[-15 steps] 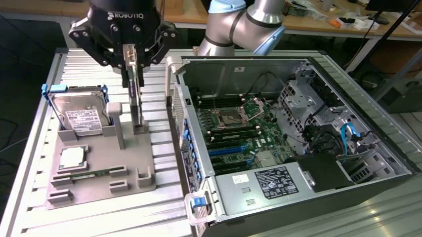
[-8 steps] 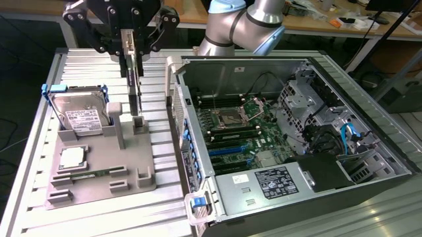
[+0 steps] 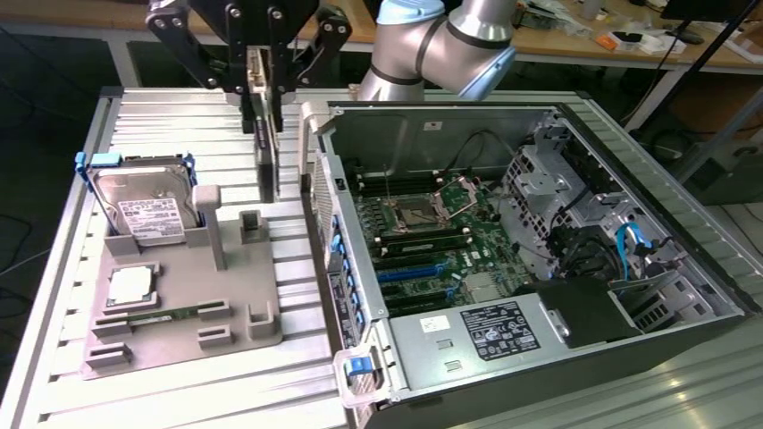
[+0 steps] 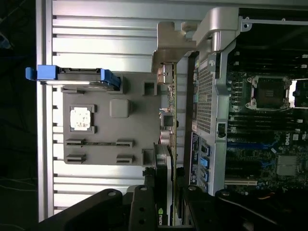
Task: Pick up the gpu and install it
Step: 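Pick up the gpu and move the gpu toward the slot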
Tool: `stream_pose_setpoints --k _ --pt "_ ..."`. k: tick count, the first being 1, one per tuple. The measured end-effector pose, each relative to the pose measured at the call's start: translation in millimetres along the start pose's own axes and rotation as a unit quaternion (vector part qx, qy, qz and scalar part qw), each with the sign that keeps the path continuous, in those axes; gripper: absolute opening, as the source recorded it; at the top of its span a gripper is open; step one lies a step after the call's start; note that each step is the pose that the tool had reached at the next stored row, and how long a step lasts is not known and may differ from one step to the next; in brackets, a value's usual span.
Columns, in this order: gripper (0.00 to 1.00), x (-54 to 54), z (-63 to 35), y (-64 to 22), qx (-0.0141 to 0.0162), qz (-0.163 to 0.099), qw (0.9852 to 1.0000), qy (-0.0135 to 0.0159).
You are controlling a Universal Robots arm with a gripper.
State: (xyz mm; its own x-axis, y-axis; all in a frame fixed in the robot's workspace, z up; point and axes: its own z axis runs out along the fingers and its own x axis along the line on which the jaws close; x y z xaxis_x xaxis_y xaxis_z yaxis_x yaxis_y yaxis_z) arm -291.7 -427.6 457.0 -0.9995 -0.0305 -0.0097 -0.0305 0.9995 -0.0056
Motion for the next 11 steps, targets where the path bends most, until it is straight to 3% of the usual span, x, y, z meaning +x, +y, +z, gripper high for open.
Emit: stream_pose_setpoints --k 11 --pt "0.27 -51.2 0.5 -1.5 0.0032 0.000 1.0000 0.0001"
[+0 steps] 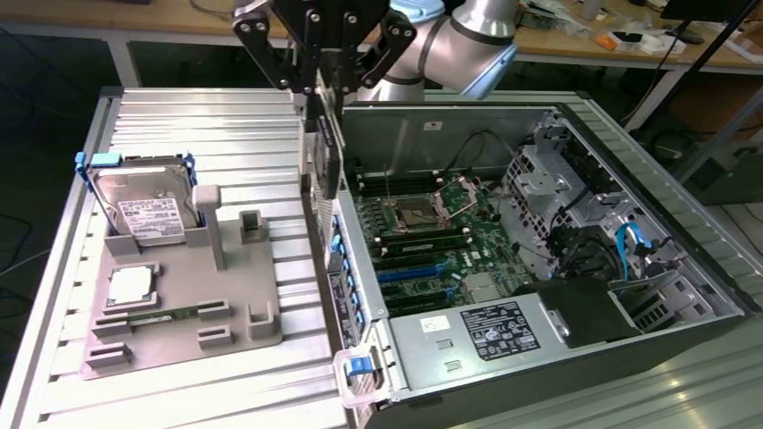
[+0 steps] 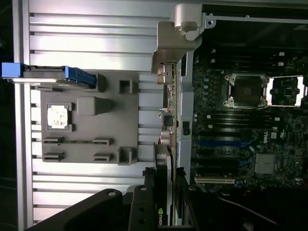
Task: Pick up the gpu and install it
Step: 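Pick up the gpu and move the gpu toward the slot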
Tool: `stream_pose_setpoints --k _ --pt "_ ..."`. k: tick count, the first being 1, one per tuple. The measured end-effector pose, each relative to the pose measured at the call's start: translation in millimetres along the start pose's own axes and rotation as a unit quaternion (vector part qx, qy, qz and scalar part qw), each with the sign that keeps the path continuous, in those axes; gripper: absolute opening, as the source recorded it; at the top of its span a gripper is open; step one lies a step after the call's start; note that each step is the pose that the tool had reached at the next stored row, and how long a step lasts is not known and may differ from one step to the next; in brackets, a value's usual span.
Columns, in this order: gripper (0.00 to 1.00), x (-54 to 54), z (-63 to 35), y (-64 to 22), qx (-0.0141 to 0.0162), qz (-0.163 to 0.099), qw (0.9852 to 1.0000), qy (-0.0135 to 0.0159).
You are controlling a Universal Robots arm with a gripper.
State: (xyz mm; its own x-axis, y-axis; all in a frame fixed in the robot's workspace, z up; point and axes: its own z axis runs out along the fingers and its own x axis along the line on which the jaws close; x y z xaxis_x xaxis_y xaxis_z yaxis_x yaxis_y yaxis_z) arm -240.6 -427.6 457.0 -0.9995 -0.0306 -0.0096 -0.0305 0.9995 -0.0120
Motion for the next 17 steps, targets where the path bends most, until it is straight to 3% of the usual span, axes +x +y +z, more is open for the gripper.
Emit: stream_pose_setpoints --k 4,17 --pt "0.27 -16.8 0.1 -0.5 0.0016 0.000 1.0000 0.0001" --pt "0.27 -60.1 0.8 -1.8 0.0018 0.000 1.0000 -0.0001"
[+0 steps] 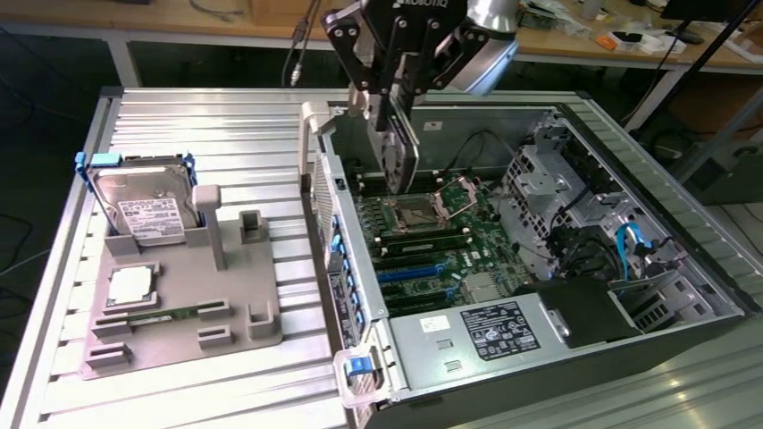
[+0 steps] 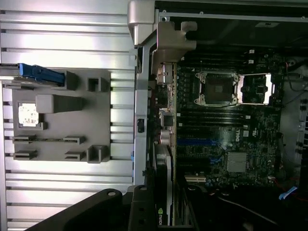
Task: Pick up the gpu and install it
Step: 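Pick up the gpu and move the gpu toward the slot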
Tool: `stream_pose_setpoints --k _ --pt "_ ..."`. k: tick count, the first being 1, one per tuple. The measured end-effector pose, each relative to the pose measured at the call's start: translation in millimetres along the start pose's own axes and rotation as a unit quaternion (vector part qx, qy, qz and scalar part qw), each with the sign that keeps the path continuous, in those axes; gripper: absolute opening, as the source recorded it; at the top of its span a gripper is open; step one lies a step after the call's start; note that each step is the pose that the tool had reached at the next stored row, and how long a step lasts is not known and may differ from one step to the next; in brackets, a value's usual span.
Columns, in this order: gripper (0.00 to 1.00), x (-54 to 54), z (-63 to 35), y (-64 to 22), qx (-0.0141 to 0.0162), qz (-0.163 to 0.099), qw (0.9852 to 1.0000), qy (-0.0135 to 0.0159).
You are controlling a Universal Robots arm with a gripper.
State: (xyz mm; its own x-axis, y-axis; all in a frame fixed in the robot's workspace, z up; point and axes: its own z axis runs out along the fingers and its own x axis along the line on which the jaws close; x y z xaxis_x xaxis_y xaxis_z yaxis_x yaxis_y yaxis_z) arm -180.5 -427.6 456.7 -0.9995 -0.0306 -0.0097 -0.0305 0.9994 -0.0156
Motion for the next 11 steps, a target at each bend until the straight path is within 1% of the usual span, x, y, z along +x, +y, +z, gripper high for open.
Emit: stream_pose_setpoints --k 11 --pt "0.27 -45.9 1.1 -1.4 -0.0001 0.000 1.0000 0.0000"
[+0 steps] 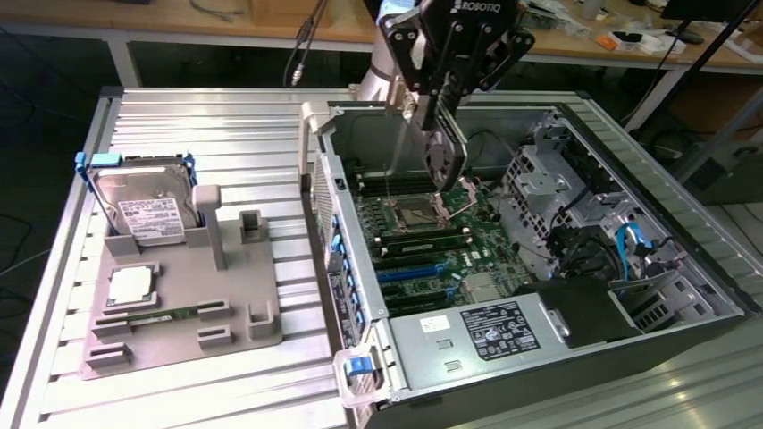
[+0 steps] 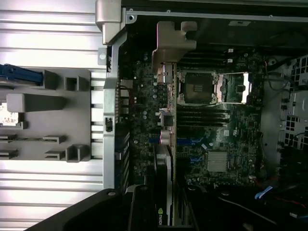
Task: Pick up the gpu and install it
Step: 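Pick up the gpu and move the gpu toward the slot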
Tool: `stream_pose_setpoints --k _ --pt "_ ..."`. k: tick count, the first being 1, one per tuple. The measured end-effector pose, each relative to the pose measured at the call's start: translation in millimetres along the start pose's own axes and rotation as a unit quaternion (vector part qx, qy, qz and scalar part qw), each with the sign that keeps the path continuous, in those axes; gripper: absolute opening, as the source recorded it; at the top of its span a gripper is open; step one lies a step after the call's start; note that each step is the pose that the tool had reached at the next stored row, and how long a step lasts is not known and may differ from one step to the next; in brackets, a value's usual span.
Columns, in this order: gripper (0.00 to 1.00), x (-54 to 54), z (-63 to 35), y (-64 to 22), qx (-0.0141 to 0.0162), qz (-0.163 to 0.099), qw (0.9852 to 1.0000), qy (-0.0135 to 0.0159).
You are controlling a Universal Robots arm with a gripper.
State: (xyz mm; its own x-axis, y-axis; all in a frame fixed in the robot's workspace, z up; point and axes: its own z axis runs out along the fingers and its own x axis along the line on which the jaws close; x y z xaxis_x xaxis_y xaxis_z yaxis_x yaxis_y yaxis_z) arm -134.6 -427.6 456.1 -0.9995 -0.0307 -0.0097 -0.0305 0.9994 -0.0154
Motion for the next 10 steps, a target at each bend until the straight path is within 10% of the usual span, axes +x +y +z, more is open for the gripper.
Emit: stream_pose_setpoints --k 10 --pt "0.27 -34.6 1.7 -1.0 0.0000 0.000 1.0000 -0.0001"
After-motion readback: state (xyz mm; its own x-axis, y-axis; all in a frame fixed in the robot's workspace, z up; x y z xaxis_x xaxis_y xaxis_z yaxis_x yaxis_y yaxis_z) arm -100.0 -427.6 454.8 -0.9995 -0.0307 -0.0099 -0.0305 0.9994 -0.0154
